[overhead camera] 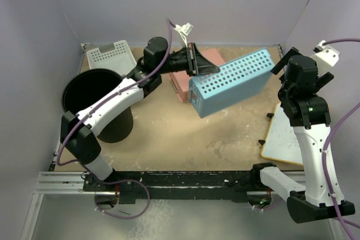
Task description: Turn the large container upside down
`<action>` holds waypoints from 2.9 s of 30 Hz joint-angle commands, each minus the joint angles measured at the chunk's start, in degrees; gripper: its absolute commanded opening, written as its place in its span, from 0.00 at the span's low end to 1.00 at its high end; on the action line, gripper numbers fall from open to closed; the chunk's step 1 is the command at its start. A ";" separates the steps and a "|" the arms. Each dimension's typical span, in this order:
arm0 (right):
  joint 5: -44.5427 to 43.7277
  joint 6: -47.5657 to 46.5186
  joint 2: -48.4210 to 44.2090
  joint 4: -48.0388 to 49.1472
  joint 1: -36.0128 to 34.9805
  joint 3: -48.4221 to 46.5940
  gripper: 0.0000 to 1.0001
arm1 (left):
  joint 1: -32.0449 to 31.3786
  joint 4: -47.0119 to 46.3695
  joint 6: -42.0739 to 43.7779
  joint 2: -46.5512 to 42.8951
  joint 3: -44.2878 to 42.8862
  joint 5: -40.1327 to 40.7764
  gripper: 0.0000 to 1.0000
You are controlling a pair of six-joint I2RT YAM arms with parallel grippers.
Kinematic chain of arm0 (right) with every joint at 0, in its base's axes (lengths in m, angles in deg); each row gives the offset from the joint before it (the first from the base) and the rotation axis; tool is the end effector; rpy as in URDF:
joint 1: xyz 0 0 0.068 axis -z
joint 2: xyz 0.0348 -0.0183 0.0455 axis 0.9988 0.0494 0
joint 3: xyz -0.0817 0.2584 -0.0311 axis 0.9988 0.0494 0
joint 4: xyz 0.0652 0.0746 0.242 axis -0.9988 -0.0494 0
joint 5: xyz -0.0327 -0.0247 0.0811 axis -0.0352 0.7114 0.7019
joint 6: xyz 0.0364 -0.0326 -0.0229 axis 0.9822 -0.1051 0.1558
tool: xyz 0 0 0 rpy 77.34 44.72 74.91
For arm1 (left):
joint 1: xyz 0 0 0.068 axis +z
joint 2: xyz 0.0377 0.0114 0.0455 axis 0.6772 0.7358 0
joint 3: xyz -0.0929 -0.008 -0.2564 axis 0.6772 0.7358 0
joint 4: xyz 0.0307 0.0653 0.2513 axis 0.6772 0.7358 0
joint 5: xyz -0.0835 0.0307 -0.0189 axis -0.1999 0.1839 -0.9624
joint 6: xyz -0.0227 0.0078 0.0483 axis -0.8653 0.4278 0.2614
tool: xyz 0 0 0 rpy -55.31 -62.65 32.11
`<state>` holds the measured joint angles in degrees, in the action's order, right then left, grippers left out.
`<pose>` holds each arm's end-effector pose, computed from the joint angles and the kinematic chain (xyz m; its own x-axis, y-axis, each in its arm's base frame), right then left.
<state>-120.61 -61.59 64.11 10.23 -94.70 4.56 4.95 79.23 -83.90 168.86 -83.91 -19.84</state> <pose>0.1761 -0.0014 0.4676 0.0655 0.3503 -0.9344 0.6052 0.7305 0.3163 0.2910 -0.2508 0.4210 -0.7979 -0.2406 -0.5527 0.5295 0.1585 -0.8334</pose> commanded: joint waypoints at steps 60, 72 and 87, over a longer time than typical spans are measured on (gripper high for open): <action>39.24 -8.10 3.10 -2.01 0.05 17.01 1.00 | 0.99 28.61 22.95 10.97 2.67 27.86 0.56; 48.08 -5.23 1.15 -2.44 -0.03 24.64 1.00 | -2.90 31.27 36.39 1.38 14.81 25.21 0.57; 19.38 11.71 5.96 -15.62 0.01 25.99 1.00 | -11.51 19.24 32.73 3.74 26.25 12.81 0.56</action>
<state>-96.05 -56.67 70.05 -1.44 -94.72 29.02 -6.55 106.68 -49.37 171.07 -57.94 -4.15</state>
